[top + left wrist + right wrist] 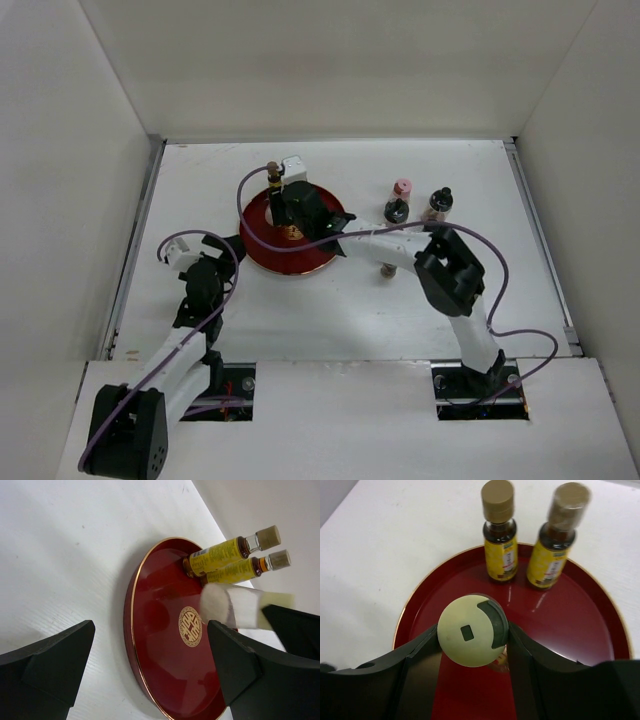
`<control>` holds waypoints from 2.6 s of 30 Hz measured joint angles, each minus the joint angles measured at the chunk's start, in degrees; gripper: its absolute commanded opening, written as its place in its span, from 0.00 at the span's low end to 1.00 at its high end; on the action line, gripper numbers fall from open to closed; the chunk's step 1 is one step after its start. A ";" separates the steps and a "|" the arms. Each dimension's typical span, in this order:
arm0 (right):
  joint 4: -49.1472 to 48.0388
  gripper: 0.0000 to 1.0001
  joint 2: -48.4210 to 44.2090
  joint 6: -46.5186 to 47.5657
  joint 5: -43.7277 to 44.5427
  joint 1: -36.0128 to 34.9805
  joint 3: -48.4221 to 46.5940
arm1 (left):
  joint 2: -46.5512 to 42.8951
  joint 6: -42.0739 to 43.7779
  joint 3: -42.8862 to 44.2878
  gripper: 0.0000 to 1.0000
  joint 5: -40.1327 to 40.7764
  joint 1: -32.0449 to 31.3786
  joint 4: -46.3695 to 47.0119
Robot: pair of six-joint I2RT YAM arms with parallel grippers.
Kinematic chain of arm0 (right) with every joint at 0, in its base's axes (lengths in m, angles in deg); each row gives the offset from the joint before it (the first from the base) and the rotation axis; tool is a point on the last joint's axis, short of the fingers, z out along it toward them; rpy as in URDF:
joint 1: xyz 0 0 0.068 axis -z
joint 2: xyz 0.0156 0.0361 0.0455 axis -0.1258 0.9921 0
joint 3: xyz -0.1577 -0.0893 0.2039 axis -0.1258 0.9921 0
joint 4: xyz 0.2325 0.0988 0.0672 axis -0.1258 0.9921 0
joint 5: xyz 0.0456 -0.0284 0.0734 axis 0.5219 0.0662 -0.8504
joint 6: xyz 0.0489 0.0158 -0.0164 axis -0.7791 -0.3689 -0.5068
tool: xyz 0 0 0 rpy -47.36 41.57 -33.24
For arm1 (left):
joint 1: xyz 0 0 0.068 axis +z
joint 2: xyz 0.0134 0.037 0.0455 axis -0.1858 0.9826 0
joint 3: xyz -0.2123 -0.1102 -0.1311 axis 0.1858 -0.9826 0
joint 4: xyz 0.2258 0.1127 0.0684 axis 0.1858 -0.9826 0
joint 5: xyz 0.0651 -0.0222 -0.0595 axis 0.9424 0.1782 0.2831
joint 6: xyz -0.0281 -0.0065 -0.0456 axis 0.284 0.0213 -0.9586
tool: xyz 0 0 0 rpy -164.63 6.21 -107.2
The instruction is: Organize the condiment bottles
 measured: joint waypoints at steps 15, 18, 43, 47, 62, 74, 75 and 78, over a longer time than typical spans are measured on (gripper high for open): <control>-0.46 0.49 13.42 1.49 -1.55 -1.09 -14.49 | -0.83 -1.09 -1.05 1.00 -0.72 1.33 -0.42; -0.50 0.50 14.80 1.66 -1.51 -1.09 -15.10 | -0.83 -1.09 -1.05 1.00 -0.81 1.31 -0.39; -3.23 0.69 15.15 -0.28 -0.94 -1.09 -13.73 | -1.07 -1.09 -1.05 1.00 -1.14 1.42 -0.46; -4.13 0.62 11.37 -0.55 -0.90 -1.20 -8.41 | -1.22 -1.07 -1.05 1.00 -1.18 1.42 -0.48; -5.88 0.27 -37.44 -3.72 6.75 1.25 33.90 | -0.59 -1.05 -1.05 1.00 -1.14 0.17 -0.46; 19.41 0.75 -50.45 -11.08 13.40 5.29 47.19 | 0.79 -1.01 -1.03 1.00 -0.04 -0.87 -0.35; 20.22 0.76 -50.75 -11.56 13.64 5.29 47.58 | 0.79 -0.98 -1.03 1.00 -0.04 -0.87 -0.33; 21.81 0.76 -50.84 -12.50 14.19 5.29 48.22 | 0.76 -0.83 -1.03 1.00 0.15 -1.01 -0.35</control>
